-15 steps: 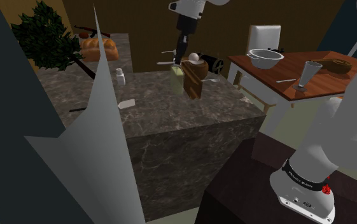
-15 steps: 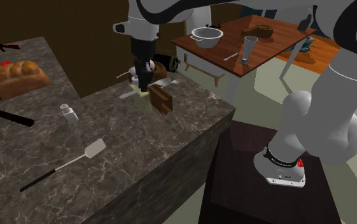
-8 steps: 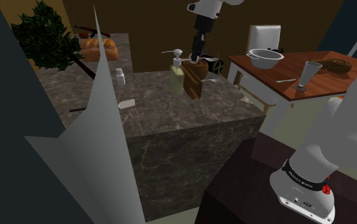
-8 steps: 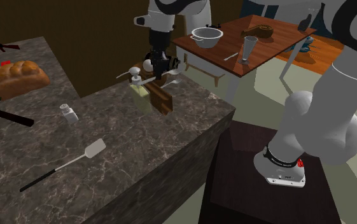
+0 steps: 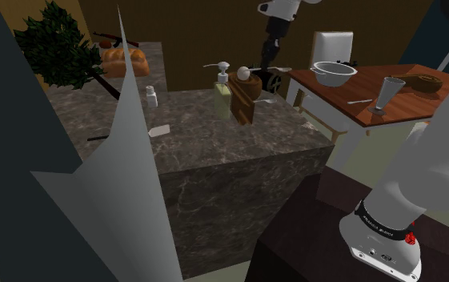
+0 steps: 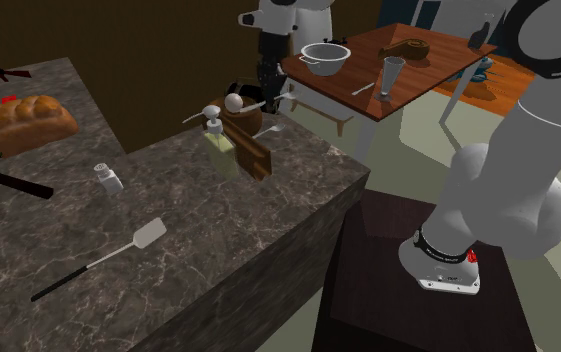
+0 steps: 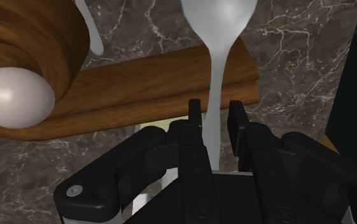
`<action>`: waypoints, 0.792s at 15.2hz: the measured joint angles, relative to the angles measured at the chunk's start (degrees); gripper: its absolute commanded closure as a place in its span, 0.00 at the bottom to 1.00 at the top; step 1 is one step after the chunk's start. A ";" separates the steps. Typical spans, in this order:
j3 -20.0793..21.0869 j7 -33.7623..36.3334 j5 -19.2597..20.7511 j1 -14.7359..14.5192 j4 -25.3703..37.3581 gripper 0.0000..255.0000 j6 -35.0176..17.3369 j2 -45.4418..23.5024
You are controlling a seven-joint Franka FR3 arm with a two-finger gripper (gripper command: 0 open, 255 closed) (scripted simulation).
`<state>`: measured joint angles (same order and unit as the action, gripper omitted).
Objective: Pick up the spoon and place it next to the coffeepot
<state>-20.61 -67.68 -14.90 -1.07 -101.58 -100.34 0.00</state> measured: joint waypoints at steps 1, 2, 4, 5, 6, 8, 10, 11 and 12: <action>-0.73 -1.43 -0.19 0.73 0.72 1.00 0.48 -0.67; -1.40 -2.71 -0.49 1.42 1.96 1.00 1.19 -1.63; -2.74 -5.46 -0.77 2.89 2.73 1.00 1.84 -2.53; -3.51 -7.01 -1.15 3.79 4.16 1.00 2.67 -3.67; -4.13 -8.32 -1.26 4.53 4.74 1.00 3.20 -4.10; -5.47 -11.12 -2.02 6.32 7.63 1.00 4.95 -6.22; -6.70 -13.91 -2.71 8.17 9.82 1.00 6.40 -7.97; -7.25 -15.23 -3.13 9.11 11.19 1.00 7.17 -9.05; -7.86 -16.84 -3.81 10.33 13.00 1.00 8.00 -10.68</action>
<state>-28.47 -84.53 -18.71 9.27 -88.59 -92.34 -10.68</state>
